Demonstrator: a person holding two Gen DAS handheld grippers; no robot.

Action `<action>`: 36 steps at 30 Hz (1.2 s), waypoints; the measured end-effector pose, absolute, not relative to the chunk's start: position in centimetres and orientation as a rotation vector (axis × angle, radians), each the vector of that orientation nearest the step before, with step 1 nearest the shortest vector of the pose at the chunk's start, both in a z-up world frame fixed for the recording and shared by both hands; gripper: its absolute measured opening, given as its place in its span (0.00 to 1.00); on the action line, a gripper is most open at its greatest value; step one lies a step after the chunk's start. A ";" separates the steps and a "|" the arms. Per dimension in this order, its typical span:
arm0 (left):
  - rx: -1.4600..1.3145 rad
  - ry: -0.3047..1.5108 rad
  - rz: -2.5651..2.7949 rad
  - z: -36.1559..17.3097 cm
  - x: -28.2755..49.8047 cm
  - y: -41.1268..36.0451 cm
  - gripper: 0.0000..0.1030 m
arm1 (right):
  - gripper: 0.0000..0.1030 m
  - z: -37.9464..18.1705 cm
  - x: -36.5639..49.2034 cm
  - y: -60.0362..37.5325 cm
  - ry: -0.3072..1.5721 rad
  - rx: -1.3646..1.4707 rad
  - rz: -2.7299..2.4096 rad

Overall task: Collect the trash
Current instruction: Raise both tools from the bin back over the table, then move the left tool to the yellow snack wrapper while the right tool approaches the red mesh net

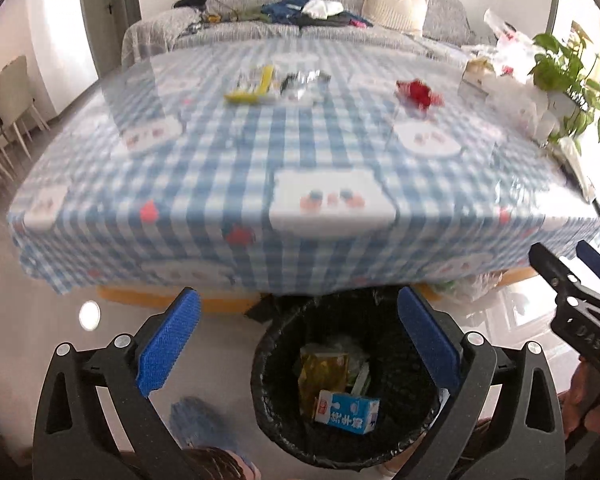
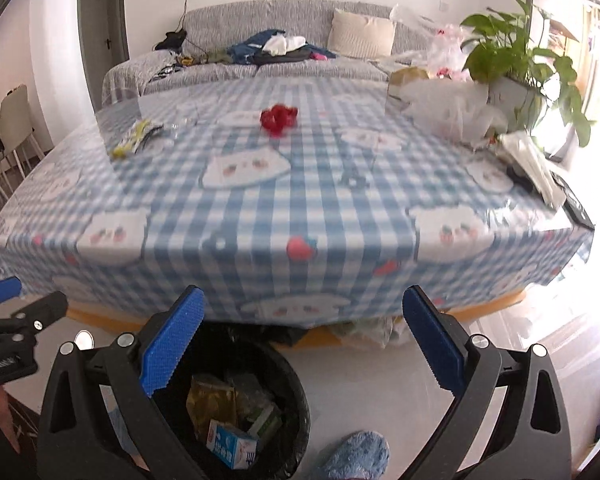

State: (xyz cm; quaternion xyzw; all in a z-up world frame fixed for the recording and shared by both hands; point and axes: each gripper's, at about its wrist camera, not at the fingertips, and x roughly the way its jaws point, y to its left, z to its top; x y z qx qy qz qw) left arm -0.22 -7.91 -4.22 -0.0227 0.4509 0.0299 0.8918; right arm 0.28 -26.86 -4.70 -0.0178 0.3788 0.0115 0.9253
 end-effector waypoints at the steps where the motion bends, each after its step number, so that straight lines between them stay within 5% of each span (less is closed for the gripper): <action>1: -0.042 0.925 0.062 -3.6 0.1 -7.9 0.94 | 0.92 -4.4 0.7 -26.8 0.775 -0.037 0.024; 23: -0.068 0.888 0.113 -0.8 9.5 -3.5 0.93 | 0.92 0.8 10.5 -24.0 0.708 -0.072 0.043; 36: -0.093 0.901 0.148 -1.7 16.9 -0.5 0.94 | 0.92 -0.6 17.4 -22.8 0.735 -0.102 0.049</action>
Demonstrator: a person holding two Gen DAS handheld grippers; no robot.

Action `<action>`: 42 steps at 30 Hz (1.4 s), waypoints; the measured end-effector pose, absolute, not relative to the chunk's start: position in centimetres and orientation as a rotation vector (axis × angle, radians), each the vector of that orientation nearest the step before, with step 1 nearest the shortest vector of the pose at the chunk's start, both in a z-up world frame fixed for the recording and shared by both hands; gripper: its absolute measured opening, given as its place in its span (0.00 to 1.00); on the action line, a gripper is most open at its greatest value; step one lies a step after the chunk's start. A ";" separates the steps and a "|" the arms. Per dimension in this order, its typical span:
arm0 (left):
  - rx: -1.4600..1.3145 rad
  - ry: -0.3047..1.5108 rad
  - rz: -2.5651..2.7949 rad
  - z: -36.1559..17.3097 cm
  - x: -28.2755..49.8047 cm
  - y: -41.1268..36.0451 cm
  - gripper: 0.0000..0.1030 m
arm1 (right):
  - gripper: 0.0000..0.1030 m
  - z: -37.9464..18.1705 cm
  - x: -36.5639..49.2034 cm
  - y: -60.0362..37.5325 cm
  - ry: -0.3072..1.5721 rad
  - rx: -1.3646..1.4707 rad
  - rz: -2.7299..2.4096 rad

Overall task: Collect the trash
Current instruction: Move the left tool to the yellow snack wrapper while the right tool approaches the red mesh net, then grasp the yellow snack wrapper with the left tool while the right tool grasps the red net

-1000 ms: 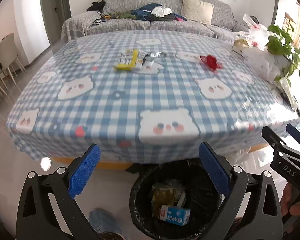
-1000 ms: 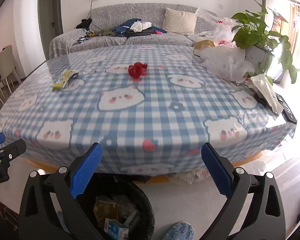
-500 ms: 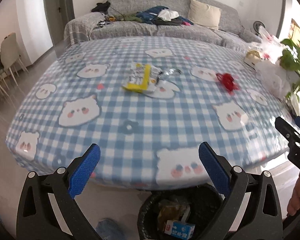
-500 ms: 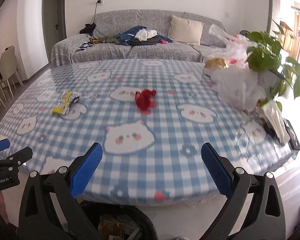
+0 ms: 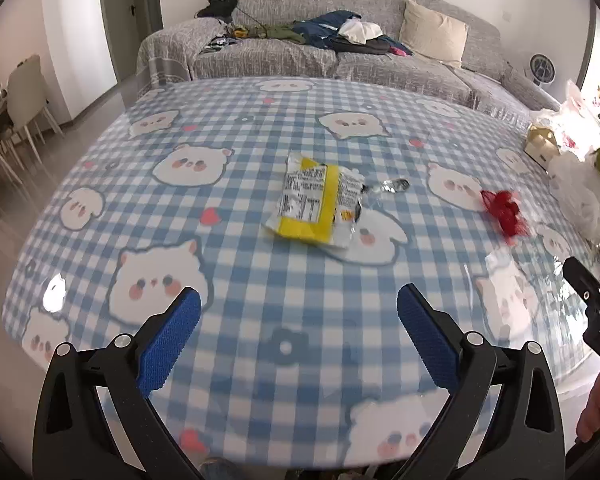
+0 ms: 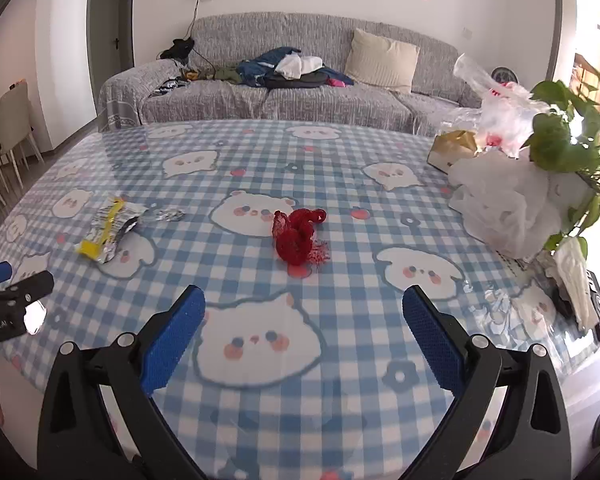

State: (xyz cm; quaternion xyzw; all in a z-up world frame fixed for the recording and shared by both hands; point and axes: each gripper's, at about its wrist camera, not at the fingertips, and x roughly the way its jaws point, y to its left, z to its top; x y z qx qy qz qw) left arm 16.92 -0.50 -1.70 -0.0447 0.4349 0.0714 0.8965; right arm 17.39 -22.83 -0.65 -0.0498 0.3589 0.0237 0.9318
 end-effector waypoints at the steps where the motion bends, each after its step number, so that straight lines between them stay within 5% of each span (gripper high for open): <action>1: -0.091 0.902 0.147 -1.8 17.3 -0.5 0.94 | 0.92 -0.8 18.0 -22.9 0.740 -0.100 0.048; 11: -0.066 0.924 0.133 -3.3 24.1 0.0 0.94 | 0.92 -2.6 24.5 -23.8 0.821 -0.044 0.066; 28: -0.058 0.969 0.049 -5.5 29.5 -0.7 0.92 | 0.76 -5.4 30.2 -23.1 0.891 -0.001 0.081; 42: -0.050 0.999 0.071 -7.0 30.0 -0.7 0.53 | 0.37 -7.3 30.6 -22.2 0.943 -0.030 0.116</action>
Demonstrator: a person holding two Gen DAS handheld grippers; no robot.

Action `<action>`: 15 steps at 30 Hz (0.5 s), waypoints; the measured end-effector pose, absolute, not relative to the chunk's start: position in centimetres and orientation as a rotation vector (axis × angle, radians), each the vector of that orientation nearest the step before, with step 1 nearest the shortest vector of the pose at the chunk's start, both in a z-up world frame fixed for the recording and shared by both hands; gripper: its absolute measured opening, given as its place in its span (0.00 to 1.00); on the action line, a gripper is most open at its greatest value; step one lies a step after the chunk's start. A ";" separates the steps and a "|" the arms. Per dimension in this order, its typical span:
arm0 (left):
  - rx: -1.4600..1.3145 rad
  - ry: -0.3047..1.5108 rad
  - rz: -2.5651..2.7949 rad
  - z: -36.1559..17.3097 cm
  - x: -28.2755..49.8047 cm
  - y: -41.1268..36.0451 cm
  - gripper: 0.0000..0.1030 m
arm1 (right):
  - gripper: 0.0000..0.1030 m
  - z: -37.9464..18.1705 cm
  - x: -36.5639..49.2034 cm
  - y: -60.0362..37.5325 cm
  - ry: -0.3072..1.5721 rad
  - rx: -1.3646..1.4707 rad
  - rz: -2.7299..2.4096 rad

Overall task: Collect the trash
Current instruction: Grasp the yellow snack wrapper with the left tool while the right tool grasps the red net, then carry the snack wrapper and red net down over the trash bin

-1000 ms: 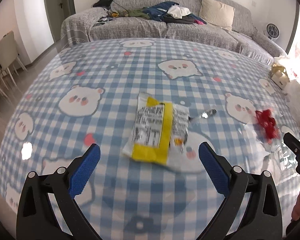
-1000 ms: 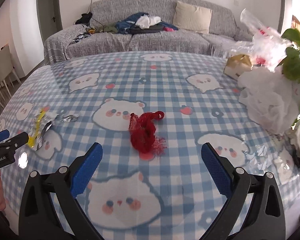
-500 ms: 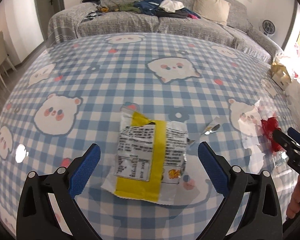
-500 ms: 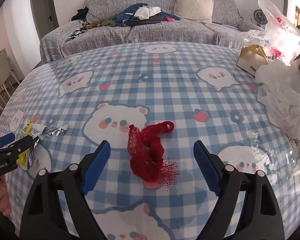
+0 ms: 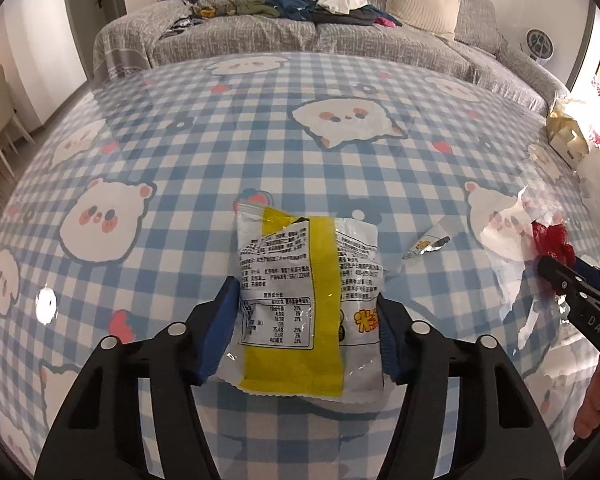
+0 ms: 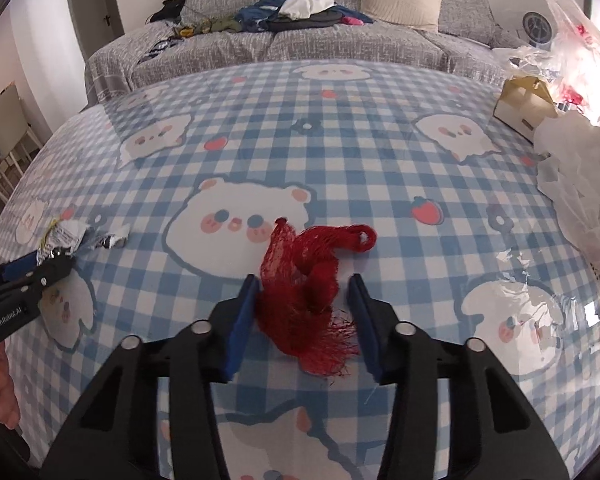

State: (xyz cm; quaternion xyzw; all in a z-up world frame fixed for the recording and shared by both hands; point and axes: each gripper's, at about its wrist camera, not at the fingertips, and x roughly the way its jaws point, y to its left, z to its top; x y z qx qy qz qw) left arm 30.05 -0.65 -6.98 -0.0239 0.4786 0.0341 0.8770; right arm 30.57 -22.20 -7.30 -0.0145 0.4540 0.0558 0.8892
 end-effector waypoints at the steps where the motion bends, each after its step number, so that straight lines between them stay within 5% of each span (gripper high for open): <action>1: -0.042 1.000 0.074 -7.0 30.0 -0.7 0.49 | 0.36 -7.3 30.5 -22.1 0.943 -0.038 0.116; 6: -0.046 1.000 0.086 -6.8 29.9 -0.8 0.34 | 0.21 -7.3 30.5 -22.1 0.943 -0.031 0.118; 15: -0.054 0.989 0.099 -6.6 29.5 -0.7 0.28 | 0.19 -6.8 30.4 -22.4 0.936 -0.017 0.123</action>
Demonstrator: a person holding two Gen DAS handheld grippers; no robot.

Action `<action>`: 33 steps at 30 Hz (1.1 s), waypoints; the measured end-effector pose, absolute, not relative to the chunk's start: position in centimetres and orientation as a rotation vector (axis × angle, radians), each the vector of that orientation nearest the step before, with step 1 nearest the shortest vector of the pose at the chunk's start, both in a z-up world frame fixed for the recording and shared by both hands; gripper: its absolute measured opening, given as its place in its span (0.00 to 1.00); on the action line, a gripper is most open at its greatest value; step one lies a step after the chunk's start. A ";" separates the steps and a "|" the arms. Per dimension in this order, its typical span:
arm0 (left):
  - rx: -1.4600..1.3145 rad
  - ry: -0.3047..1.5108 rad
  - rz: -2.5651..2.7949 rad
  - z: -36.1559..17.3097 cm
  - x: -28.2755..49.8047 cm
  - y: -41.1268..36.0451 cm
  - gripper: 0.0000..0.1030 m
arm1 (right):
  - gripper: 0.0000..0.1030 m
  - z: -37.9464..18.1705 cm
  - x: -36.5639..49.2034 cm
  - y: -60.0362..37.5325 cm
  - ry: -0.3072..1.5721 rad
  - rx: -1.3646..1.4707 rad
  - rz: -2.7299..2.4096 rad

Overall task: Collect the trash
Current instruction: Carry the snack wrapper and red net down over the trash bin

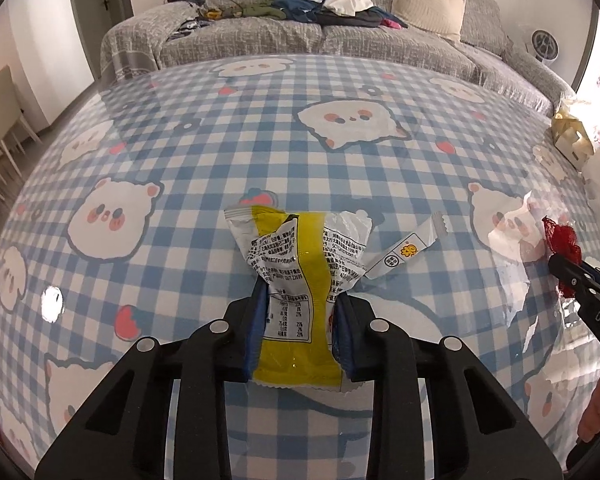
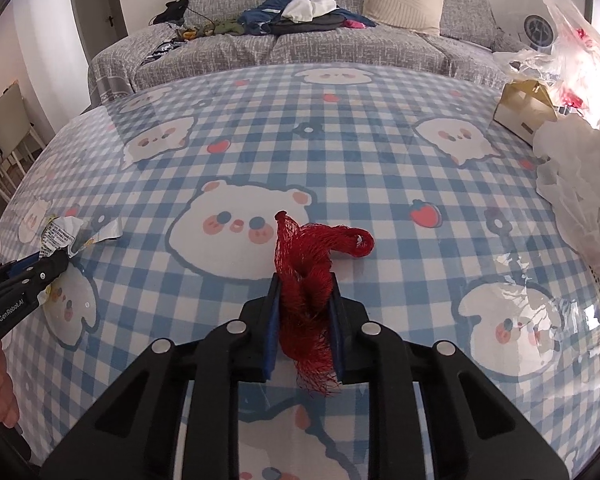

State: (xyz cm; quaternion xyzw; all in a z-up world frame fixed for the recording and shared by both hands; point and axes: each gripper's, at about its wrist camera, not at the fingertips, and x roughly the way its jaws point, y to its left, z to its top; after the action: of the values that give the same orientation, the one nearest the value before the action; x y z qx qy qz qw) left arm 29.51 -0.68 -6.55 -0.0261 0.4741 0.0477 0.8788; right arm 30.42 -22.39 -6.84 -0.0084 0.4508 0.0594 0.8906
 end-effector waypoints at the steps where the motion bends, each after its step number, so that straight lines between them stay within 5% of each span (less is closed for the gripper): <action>1: -0.056 0.988 0.100 -6.5 29.5 -0.7 0.28 | 0.19 -6.7 30.4 -22.5 0.935 -0.015 0.123; 33: -0.111 0.934 0.064 -1.9 19.3 -3.3 0.27 | 0.19 -1.7 21.7 -23.8 0.855 -0.017 0.128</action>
State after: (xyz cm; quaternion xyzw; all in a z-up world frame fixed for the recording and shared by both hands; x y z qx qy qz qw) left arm 19.27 -3.35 -1.90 -0.0534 0.4501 0.0308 0.8908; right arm 21.66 -23.80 -1.75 -0.0082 0.4142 0.0620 0.9080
